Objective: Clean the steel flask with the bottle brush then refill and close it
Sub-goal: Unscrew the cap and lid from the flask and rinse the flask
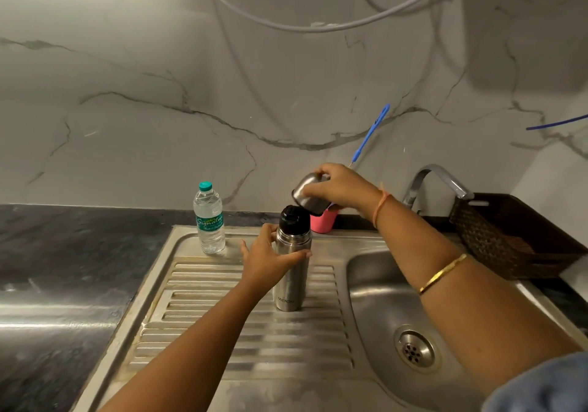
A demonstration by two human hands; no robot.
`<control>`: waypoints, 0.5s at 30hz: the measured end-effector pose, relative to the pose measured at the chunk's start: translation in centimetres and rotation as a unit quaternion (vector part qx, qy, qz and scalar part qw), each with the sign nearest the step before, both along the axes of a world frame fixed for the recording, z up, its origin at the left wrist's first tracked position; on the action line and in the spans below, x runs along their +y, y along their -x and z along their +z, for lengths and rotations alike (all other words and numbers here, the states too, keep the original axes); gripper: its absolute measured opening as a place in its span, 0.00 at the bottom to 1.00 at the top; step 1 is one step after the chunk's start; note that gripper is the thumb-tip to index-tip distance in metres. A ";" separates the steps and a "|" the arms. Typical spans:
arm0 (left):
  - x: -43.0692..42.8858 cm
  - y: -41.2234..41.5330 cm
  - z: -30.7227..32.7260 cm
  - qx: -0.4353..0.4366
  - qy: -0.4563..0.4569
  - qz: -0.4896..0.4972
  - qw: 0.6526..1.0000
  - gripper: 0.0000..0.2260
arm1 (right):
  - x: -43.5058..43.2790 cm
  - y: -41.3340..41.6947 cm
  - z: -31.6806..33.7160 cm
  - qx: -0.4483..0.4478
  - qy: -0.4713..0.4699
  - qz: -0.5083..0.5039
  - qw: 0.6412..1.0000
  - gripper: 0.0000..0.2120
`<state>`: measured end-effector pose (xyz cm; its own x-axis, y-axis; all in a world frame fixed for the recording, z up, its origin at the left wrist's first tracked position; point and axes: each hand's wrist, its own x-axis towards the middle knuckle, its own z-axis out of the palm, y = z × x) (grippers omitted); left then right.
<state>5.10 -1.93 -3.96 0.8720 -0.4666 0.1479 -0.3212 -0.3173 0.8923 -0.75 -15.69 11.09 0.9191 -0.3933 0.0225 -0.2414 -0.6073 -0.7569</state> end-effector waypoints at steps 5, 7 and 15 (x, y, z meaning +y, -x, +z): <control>-0.1 -0.1 -0.3 0.018 0.011 -0.011 1.000 0.27 | -3.7 2.8 -3.2 -0.028 -0.217 -0.083 0.972 0.12; -0.1 -0.2 -0.4 0.024 0.016 -0.010 1.000 0.27 | -4.9 3.6 -6.6 0.035 -0.121 -0.109 0.986 0.17; -0.4 -0.1 -0.7 0.036 0.024 -0.009 0.999 0.30 | -4.3 2.7 -15.7 0.071 0.066 -0.111 0.989 0.16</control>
<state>5.20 -2.31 -4.61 0.8727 -0.4763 0.1077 -0.2613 -0.2692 0.9270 -3.48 -19.98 -4.58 0.8079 -0.5882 -0.0363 -0.4780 -0.6181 -0.6241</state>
